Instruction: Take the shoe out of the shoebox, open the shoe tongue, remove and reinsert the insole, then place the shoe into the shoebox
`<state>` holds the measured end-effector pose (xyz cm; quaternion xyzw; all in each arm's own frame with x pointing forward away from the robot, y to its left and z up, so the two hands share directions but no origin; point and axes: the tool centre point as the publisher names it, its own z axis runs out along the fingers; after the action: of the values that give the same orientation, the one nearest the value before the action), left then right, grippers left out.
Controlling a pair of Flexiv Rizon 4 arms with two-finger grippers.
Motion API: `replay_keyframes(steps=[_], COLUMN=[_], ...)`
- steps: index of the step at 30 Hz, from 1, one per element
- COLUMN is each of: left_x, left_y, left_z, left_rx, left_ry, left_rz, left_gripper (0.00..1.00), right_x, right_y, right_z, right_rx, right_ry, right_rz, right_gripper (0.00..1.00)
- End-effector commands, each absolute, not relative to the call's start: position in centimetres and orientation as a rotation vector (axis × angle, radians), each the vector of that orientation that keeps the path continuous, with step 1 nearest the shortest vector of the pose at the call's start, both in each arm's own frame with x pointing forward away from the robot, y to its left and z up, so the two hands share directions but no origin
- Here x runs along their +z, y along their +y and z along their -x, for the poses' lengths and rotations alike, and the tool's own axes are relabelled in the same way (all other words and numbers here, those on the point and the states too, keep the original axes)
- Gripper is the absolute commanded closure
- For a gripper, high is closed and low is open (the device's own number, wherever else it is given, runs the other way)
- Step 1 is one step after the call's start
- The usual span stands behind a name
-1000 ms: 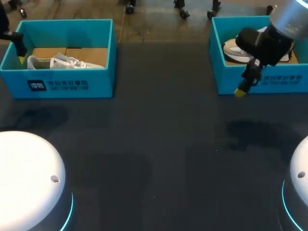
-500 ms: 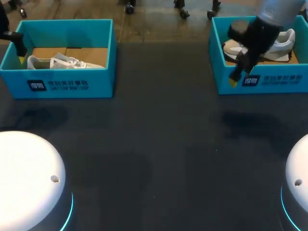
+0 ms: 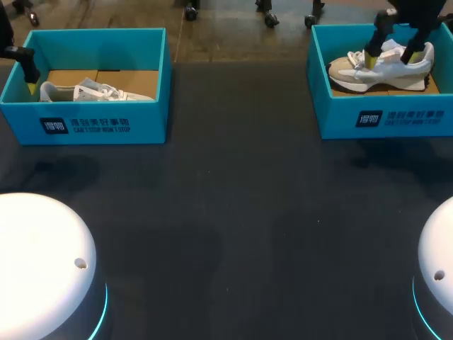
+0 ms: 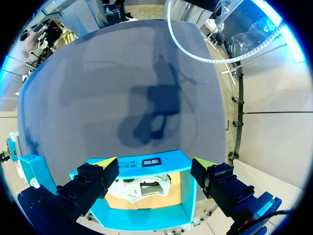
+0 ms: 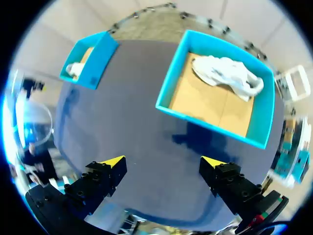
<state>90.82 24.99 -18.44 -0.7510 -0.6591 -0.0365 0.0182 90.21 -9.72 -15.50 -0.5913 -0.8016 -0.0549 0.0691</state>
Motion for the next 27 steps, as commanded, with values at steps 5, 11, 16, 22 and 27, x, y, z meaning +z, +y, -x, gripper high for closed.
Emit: replay_keyframes(steps=[5,11,16,22,27], left_x=[-18.4,-18.4,-18.4,-18.4,-18.4], left_y=[25.0,25.0,25.0,25.0,25.0], left_z=[-90.7,-90.7,-90.7,-90.7,-90.7], left_rx=[-0.119,-0.119,-0.119,-0.119,-0.119], left_ry=[-2.047,-2.047,-2.047,-2.047,-2.047], left_rz=[2.335,2.335,2.335,2.335,2.335], left_gripper=[0.0,0.0,0.0,0.0,0.0], right_x=[-15.7,-16.2,-17.8,-17.8,-17.8], right_y=[-10.0,-14.4,-17.4,-17.4,-17.4], right_z=[-91.1,-96.1,-99.9,-99.9,-99.9], right_rx=[-0.093,-0.048,-0.021,-0.021,-0.021], right_ry=[-2.391,-2.312,-2.254,-2.254,-2.254], right_rz=[1.828,2.071,2.14,2.14,2.14], right_gripper=[0.0,0.0,0.0,0.0,0.0])
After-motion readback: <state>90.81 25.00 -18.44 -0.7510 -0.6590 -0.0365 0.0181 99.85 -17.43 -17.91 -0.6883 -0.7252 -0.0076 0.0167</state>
